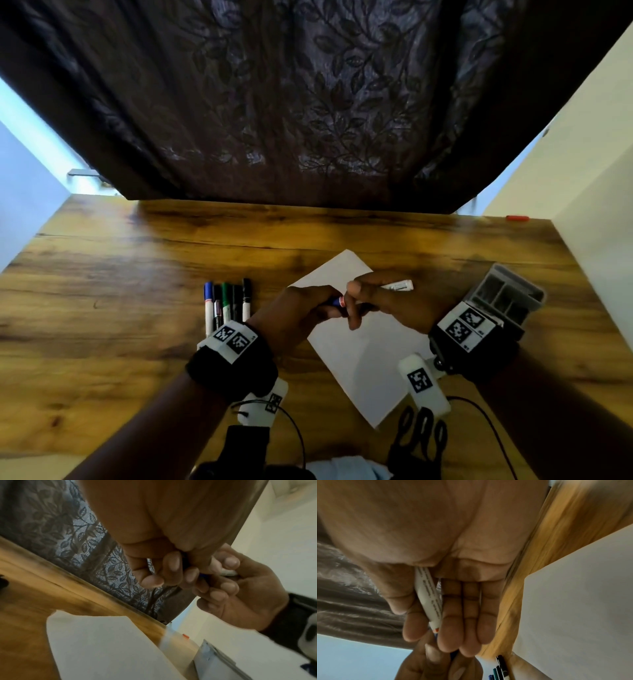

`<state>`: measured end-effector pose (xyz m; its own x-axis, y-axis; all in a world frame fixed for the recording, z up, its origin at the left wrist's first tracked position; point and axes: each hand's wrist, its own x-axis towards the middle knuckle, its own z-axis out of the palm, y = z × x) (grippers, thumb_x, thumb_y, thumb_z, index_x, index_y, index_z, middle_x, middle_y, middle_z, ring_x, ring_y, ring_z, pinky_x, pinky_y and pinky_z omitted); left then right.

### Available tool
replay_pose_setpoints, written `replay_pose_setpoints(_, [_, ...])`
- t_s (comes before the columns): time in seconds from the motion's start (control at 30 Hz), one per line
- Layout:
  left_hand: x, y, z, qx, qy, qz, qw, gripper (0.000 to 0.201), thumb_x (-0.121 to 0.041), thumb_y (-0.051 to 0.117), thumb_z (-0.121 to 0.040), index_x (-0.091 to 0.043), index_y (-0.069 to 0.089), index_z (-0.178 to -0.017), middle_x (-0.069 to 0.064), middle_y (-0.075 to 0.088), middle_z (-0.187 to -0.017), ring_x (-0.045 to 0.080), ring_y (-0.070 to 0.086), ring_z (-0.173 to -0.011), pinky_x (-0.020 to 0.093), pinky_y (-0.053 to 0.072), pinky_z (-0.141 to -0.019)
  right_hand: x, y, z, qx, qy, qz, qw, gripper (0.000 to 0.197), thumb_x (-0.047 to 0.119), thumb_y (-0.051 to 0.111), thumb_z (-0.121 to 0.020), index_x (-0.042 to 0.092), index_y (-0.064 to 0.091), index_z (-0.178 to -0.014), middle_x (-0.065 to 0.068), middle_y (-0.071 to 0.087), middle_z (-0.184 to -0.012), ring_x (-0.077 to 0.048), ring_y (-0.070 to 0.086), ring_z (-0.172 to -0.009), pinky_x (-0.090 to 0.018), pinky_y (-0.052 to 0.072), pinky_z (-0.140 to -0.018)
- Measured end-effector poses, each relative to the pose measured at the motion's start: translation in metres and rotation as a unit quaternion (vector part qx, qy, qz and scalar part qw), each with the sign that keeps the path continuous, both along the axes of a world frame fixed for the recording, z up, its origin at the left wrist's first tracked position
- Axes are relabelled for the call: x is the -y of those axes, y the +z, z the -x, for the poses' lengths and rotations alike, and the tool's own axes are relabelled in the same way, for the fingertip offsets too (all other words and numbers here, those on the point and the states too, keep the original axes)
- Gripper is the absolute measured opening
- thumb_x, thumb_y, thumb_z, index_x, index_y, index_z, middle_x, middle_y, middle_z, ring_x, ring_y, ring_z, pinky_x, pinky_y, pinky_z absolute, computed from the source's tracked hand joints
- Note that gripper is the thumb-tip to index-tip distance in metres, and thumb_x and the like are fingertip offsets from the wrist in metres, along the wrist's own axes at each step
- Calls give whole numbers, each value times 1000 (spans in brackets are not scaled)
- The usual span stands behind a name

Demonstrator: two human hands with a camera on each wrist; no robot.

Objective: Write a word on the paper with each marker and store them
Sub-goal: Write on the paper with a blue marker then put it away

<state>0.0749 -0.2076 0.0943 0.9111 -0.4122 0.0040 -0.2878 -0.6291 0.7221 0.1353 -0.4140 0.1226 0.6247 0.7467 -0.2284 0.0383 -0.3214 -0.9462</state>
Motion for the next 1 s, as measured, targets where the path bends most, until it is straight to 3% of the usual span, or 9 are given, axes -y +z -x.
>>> replay_pose_setpoints(0.1, [-2, 0, 1, -38, -8, 38, 999, 21, -18, 49, -98, -16, 62, -114, -27, 54, -86, -7, 56, -77, 7, 43, -73, 2, 0, -6, -6, 24, -14, 1000, 41, 38, 41, -97, 11, 68, -81, -14, 74, -88, -23, 72, -90, -15, 51, -83])
replay_pose_setpoints(0.27, [-2, 5, 6, -119, 2, 104, 987, 18, -21, 44, -100, -21, 62, -103, -13, 56, -76, -1, 54, -65, 13, 42, -62, 2, -11, -14, -38, 60, -28, 997, 44, 38, 41, -100, 10, 67, -78, -6, 73, -85, -21, 73, -87, -23, 53, -86])
replay_pose_setpoints(0.4, [0, -6, 5, 0, 43, 30, 999, 21, -27, 47, -99, -23, 62, -113, -6, 68, -98, 5, 62, -86, 26, 53, -78, 0, -22, -15, -11, 11, -30, 999, 41, 48, 54, -95, 15, 72, -79, 1, 75, -83, -16, 73, -84, -22, 53, -84])
replay_pose_setpoints(0.53, [3, -8, 3, 86, 68, 16, 994, 22, -22, 51, -97, -22, 62, -116, -7, 68, -107, 4, 61, -94, 15, 48, -82, -4, -25, -12, -16, -79, -86, 993, 34, 44, 61, -90, 15, 74, -80, -9, 75, -83, -25, 72, -85, -39, 55, -87])
replay_pose_setpoints(0.67, [-1, -7, 2, 109, 67, 30, 991, 24, -18, 54, -95, -16, 62, -118, -4, 68, -109, 6, 62, -97, 14, 49, -85, -4, -6, -13, 64, -17, -45, 997, 52, 63, 43, -93, 25, 69, -69, 1, 75, -82, -12, 71, -89, -23, 49, -95])
replay_pose_setpoints(0.8, [3, -2, 7, 62, 29, 80, 994, 26, -29, 50, -95, -18, 64, -115, -7, 66, -103, 6, 62, -90, 20, 50, -80, 4, -8, -17, 106, 27, -31, 993, 46, 39, 50, -99, 14, 66, -64, 19, 65, -68, 0, 64, -73, -9, 43, -82])
replay_pose_setpoints(0.87, [-20, -2, 11, -13, 76, 119, 990, 25, -34, 46, -94, -37, 66, -109, -15, 68, -105, 3, 62, -94, 24, 49, -81, 23, 1, -21, 31, -57, -70, 995, 35, 46, 65, -88, 21, 73, -65, 10, 69, -68, -4, 66, -67, -22, 52, -73])
replay_pose_setpoints(0.93, [-66, -8, 22, -51, 148, 80, 984, 27, -44, 43, -91, -59, 62, -100, -33, 65, -102, -5, 62, -93, 17, 46, -79, 56, 17, -34, -60, -167, -149, 973, 42, 57, 85, -60, 20, 67, -56, -2, 64, -60, -17, 67, -60, -28, 57, -60])
replay_pose_setpoints(1.0, [-107, -7, 30, -46, 200, 36, 978, 25, -52, 41, -89, -58, 62, -102, -37, 64, -100, -8, 62, -91, 18, 46, -76, 82, 31, -46, -70, -187, -181, 963, 60, 59, 91, -50, 12, 55, -54, -7, 55, -57, -22, 63, -57, -29, 58, -60])
